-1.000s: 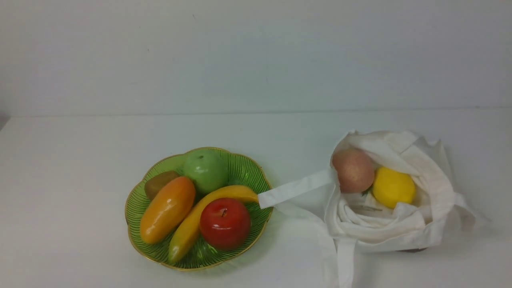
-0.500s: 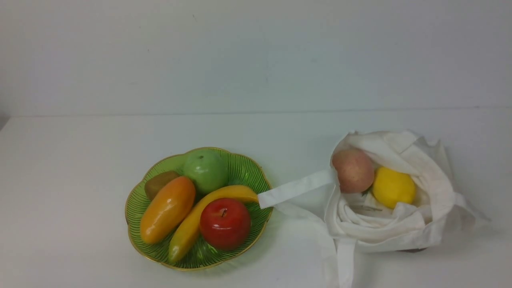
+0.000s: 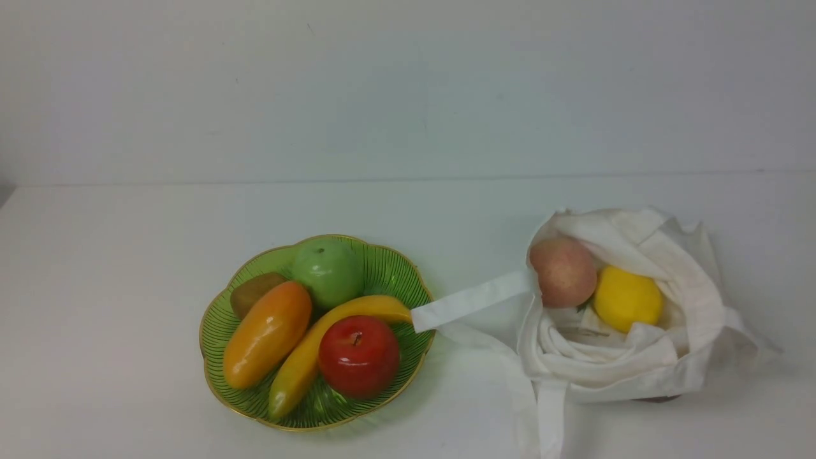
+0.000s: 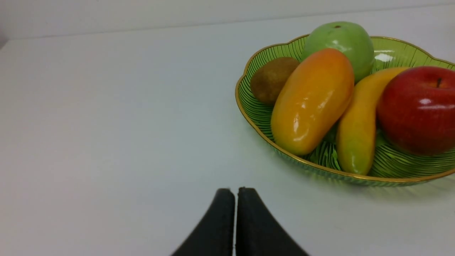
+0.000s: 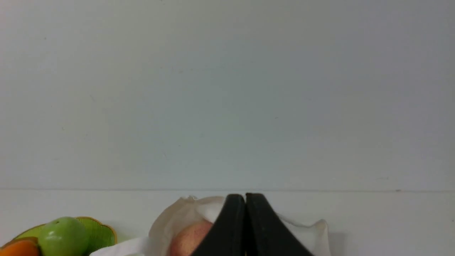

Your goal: Take the fruit out of the cloth bag on the white table and place them on a plate.

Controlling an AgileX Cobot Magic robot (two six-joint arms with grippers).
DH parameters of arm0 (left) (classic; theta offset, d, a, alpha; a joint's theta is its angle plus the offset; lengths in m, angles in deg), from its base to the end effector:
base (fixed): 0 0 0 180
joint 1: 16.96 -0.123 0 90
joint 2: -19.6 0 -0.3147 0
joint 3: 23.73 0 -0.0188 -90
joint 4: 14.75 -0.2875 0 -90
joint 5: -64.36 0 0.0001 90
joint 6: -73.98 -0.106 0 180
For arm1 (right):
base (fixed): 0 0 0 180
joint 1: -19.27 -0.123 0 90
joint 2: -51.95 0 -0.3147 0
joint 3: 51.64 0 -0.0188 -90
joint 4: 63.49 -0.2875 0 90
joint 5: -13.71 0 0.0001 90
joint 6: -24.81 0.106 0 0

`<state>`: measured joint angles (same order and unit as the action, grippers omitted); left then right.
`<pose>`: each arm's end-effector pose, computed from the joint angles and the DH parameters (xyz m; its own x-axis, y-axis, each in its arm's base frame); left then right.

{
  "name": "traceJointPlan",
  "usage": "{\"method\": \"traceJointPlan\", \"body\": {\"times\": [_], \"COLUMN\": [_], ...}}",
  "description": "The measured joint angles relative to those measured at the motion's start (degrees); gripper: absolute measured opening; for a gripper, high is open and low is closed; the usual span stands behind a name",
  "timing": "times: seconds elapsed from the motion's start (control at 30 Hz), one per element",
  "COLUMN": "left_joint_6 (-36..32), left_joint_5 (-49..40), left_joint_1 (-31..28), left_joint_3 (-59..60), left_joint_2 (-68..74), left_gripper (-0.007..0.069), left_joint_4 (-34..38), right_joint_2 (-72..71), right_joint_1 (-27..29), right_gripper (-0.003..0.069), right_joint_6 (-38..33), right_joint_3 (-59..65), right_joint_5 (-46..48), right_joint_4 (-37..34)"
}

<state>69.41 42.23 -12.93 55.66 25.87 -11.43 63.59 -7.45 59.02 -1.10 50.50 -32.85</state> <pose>0.0730 -0.0075 0.1655 -0.3017 0.0474 -0.9522 0.0989 0.9949 0.0182 0.0483 -0.0119 0.3285 -0.1000 0.1133 -0.9885 -0.1429 0.9816 0.1270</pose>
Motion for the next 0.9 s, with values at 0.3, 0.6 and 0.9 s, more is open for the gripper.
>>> {"method": "traceJointPlan", "body": {"times": [0.3,0.6,0.9], "left_joint_6": [0.0,0.0,0.0], "left_joint_5": [0.0,0.0,0.0], "left_joint_1": [0.0,0.0,0.0], "left_joint_3": [0.0,0.0,0.0], "left_joint_2": [0.0,0.0,0.0], "left_gripper": [-0.0008,-0.0008,-0.0008], "left_joint_4": [0.0,0.0,0.0], "right_joint_2": [0.0,-0.6,-4.8], "right_joint_1": [0.0,0.5,20.1], "right_gripper": [-0.0011,-0.0011,-0.0011], "right_joint_6": [-21.5,-37.0,-38.1], "right_joint_3": [0.0,1.4,13.9], "right_joint_5": [-10.9,-13.2,-13.3], "right_joint_4": [-21.0,-33.9,-30.6]}}
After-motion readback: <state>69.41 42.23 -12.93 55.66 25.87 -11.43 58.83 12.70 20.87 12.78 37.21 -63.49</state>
